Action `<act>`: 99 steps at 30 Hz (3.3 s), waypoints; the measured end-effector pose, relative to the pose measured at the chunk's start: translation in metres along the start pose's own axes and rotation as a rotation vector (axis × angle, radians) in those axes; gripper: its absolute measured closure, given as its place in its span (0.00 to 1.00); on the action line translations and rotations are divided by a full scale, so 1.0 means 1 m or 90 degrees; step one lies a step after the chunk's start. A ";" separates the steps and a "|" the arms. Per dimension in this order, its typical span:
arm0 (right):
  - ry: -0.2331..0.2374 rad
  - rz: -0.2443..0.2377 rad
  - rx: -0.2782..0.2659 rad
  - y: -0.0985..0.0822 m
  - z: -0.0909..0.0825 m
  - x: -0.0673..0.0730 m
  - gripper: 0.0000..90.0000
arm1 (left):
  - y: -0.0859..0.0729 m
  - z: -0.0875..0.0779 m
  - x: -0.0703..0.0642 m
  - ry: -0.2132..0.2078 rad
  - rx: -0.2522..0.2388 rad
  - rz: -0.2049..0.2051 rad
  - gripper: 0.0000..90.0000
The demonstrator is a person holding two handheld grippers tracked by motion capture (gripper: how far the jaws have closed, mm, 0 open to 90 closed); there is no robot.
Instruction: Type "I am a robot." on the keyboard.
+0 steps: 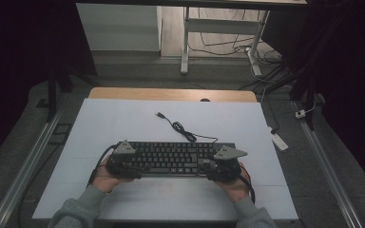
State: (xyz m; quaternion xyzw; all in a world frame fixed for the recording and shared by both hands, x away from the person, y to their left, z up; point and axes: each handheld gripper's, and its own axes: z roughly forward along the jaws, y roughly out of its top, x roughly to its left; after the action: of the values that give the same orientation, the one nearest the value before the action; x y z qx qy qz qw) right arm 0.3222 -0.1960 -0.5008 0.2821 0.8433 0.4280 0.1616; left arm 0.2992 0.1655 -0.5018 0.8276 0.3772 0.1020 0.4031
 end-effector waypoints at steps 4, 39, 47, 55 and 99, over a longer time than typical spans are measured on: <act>0.000 -0.001 0.000 0.000 0.000 0.000 0.49 | 0.001 -0.003 0.002 0.002 -0.006 -0.002 0.26; -0.001 -0.003 0.003 0.000 0.002 0.001 0.49 | -0.001 -0.017 0.020 0.028 -0.019 -0.029 0.27; -0.001 -0.003 0.004 0.000 0.002 0.002 0.49 | -0.004 -0.019 0.031 0.062 -0.006 -0.057 0.31; -0.002 -0.004 0.010 0.000 0.002 0.001 0.49 | -0.012 -0.020 0.047 0.093 0.008 -0.087 0.44; -0.006 -0.006 0.011 0.000 0.003 0.001 0.49 | -0.021 -0.003 0.047 0.074 0.071 -0.048 0.99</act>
State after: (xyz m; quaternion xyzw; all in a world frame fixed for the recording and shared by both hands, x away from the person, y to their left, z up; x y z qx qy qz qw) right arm 0.3222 -0.1937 -0.5027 0.2810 0.8476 0.4187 0.1650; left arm 0.3194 0.2090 -0.5217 0.8264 0.4362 0.1137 0.3375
